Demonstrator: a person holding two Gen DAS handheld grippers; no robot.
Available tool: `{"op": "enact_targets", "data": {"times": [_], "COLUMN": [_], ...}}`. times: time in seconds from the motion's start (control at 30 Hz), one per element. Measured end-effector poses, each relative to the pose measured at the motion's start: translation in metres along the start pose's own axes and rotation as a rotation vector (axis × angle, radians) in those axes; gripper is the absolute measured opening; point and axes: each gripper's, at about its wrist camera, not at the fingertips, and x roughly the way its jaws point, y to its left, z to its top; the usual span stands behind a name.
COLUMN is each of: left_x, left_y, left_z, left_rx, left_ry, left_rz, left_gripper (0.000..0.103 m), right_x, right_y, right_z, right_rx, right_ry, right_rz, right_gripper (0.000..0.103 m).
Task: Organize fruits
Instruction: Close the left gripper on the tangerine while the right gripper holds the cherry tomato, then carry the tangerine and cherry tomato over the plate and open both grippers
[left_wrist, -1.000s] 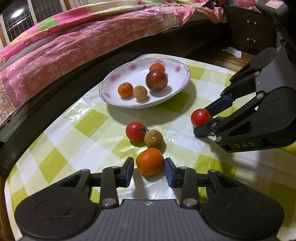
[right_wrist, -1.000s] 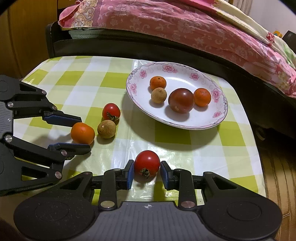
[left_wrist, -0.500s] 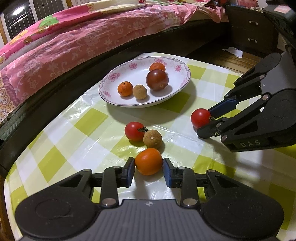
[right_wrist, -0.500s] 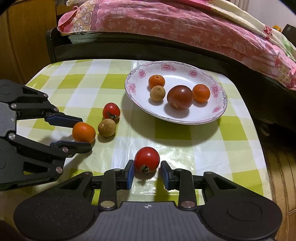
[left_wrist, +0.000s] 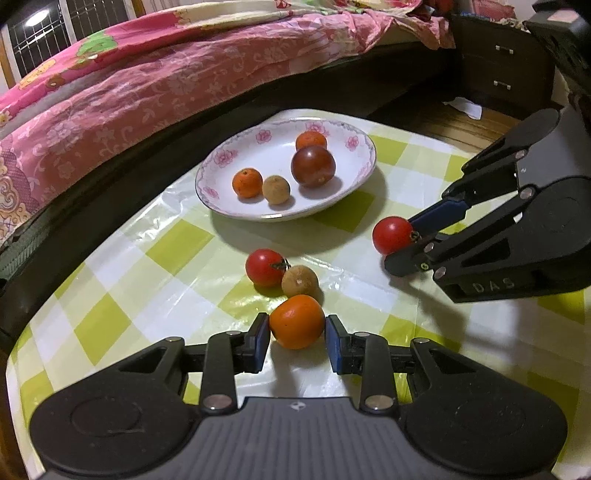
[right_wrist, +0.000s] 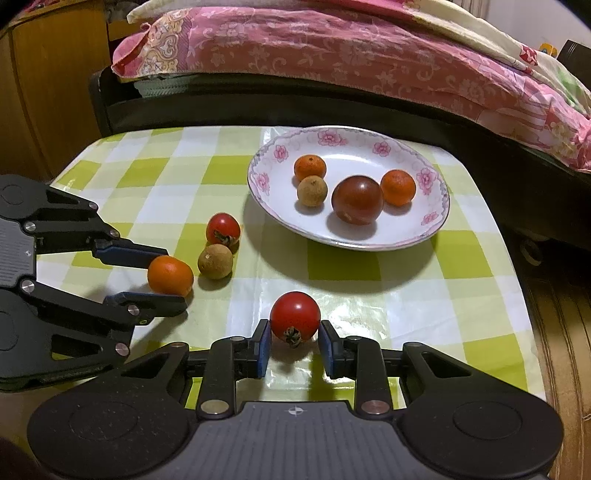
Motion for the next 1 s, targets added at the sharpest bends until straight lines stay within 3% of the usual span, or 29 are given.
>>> {"op": "enact_targets", "data": {"times": [0.57,1.0], "left_x": [0.005,0.032], "left_y": [0.006,0.013], "left_z": [0.047,0.076], "left_rx": [-0.022,-0.018], "left_ry": [-0.081,-0.112], "left_rz": [0.037,0.049], "left_gripper": [0.039,0.039], "right_x": [-0.012,0.009], "right_y": [-0.015,-0.039], "right_z": [0.031,0.05], "right_rx": [0.05,0.11], "right_ry": [-0.098,-0.091], "right_rz": [-0.038,-0.068], "right_gripper": [0.024,0.024]}}
